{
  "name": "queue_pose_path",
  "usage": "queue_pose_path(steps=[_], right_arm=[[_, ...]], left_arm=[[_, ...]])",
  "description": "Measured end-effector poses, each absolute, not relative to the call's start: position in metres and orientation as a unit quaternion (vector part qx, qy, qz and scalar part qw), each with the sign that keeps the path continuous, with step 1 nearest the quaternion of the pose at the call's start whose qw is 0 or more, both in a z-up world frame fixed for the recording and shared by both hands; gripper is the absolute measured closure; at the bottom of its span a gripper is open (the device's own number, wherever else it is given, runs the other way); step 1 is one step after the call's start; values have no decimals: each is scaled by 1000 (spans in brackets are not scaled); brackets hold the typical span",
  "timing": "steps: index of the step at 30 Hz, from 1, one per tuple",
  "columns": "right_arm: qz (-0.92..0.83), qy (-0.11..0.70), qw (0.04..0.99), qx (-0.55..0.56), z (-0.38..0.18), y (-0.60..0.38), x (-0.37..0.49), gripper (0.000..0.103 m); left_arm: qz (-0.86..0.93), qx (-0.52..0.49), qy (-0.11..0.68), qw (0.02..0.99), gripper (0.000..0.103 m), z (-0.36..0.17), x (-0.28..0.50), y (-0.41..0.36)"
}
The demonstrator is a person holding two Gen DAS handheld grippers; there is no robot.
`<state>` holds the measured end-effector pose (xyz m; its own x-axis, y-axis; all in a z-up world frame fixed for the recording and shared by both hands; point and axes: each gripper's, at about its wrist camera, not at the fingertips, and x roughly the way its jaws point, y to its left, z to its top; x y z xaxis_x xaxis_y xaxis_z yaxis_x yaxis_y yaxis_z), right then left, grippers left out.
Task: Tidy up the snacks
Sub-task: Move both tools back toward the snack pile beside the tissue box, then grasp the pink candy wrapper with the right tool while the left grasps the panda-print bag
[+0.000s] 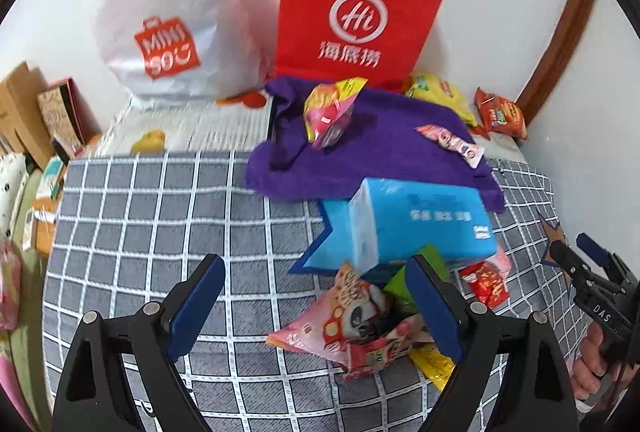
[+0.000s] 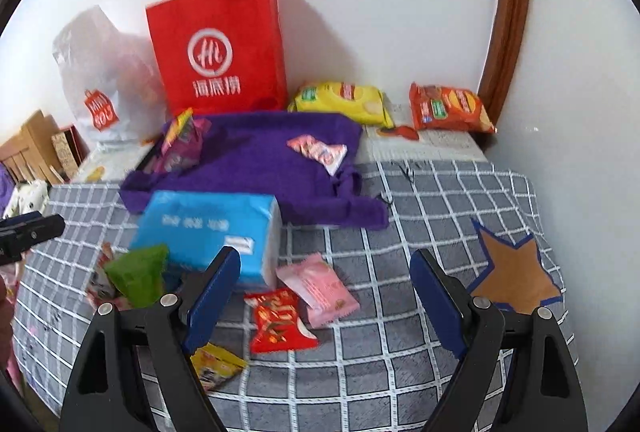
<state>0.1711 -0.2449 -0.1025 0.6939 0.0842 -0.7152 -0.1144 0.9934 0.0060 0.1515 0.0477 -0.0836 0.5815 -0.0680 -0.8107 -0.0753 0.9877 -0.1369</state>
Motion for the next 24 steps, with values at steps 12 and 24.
queue_pose_path(steps=[12,24], right_arm=[[92,454,886,-6,-179,-249,204,52],[100,478,872,-30,-212,-245,229,60]], left_arm=[[-6,-81,484,871,13,-108,161,58],[-18,-103,487,867,13,-114,163,64]])
